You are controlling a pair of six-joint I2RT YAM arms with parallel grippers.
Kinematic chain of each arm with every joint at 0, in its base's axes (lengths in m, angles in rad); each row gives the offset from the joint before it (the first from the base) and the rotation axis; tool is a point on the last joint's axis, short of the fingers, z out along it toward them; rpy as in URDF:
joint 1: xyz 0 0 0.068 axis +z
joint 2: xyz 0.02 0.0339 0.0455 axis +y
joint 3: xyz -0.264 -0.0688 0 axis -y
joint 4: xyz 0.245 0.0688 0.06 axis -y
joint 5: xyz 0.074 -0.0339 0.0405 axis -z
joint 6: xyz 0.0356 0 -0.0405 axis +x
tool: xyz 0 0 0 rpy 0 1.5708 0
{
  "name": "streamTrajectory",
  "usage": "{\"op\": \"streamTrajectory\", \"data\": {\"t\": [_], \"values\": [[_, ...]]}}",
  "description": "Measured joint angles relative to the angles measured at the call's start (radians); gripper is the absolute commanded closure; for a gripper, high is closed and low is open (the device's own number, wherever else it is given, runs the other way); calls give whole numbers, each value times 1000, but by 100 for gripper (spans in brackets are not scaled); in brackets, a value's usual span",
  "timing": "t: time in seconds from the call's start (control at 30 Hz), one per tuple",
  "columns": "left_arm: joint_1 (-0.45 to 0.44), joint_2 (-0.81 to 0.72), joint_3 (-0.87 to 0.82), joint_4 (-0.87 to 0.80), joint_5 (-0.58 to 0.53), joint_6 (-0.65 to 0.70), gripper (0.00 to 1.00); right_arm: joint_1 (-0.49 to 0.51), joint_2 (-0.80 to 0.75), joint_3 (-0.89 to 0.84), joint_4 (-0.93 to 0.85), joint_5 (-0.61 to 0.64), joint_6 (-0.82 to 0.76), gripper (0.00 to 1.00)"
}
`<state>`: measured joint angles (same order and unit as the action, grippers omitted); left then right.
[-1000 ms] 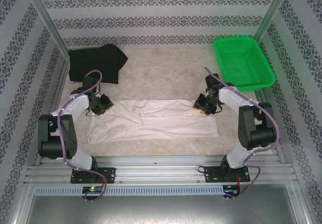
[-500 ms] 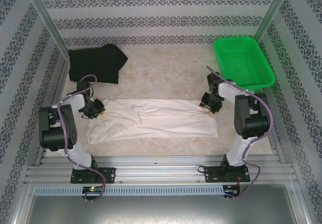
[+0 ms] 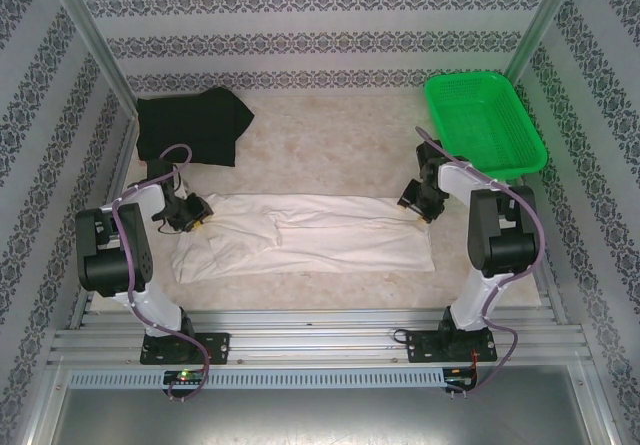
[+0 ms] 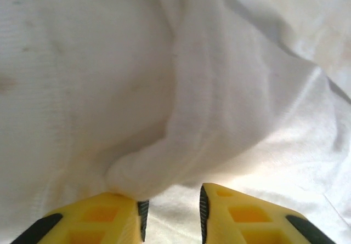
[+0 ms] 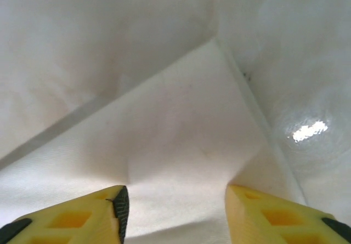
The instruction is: Fold and stack the t-shirts
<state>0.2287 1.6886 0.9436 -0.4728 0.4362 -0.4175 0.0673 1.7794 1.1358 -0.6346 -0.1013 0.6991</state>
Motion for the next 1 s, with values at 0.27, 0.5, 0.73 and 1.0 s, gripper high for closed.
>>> {"op": "streamTrajectory", "data": {"t": [0.27,0.5,0.73,1.0], "values": [[-7,-226,154,-66,60,-51,38,12,-365,1,7,-40,-117,21],[-72,-503,87,-142,39,-166,41,159,-403,-34,-51,-114,-174,24],[-212,-255,-34,-153,-53,-243,44,225,-286,-185,-50,-78,-118,26],[-277,65,109,-137,-127,-241,46,315,-190,-245,-16,-16,-30,29]]}}
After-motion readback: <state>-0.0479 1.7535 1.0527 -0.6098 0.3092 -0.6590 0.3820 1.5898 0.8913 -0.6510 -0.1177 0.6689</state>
